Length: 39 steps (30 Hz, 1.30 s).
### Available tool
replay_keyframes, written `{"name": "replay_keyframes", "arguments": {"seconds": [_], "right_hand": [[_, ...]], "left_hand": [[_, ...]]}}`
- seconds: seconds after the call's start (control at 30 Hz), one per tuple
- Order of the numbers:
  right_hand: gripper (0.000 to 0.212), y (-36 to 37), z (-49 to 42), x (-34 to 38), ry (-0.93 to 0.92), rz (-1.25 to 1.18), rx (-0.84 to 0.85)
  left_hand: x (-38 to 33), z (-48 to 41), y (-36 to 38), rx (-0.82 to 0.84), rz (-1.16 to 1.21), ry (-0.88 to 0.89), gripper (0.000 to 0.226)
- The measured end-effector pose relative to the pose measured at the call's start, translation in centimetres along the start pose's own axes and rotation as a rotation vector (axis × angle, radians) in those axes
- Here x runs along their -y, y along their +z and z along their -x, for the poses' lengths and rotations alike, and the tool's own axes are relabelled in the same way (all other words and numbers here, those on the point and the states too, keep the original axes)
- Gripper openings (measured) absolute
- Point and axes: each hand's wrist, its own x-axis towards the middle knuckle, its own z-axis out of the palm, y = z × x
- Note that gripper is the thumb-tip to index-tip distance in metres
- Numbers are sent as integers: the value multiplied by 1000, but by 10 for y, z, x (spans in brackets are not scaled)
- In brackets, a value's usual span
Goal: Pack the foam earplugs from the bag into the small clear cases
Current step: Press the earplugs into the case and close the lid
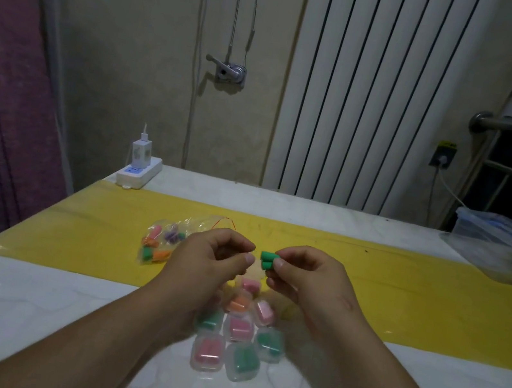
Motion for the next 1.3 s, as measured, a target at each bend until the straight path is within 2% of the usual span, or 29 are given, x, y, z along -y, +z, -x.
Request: {"name": "replay_keyframes", "arguments": {"seconds": [0.07, 0.17, 0.27, 0.37, 0.53, 0.7, 0.83, 0.93, 1.03, 1.17, 1.3], "right_hand": [[11, -10, -6, 3, -22, 34, -39], [13, -25, -16, 5, -37, 103, -99], [15, -36, -23, 5, -57, 196, -154], [17, -43, -28, 2, -80, 292, -209], [15, -50, -29, -1, -75, 327, -254], [16, -54, -32, -1, -78, 336, -288], [16, -56, -36, -2, -112, 377, -316], [14, -55, -36, -1, -111, 290, -317], [16, -47, -29, 2, -136, 304, -287], [30, -30, -18, 4, -148, 317, -150], [32, -12, -6, 6, -85, 253, -25]], "left_hand": [[-3, 2, 0, -4, -78, 31, 8], [-3, 0, -2, 36, -473, 173, 9], [-5, -1, 5, 121, -773, 222, 7], [-7, -3, 21, 237, -1016, 264, 20], [1, -4, 53, 408, -1307, 354, 44], [7, -9, 79, 417, -1387, 404, 35], [5, -8, 85, 399, -1256, 374, 32], [-4, -11, 72, 386, -993, 276, 32], [-14, -13, 49, 345, -656, 163, 31], [-23, -10, 11, 283, -382, 75, 33], [-13, -13, -14, 143, -291, 109, 34]]}}
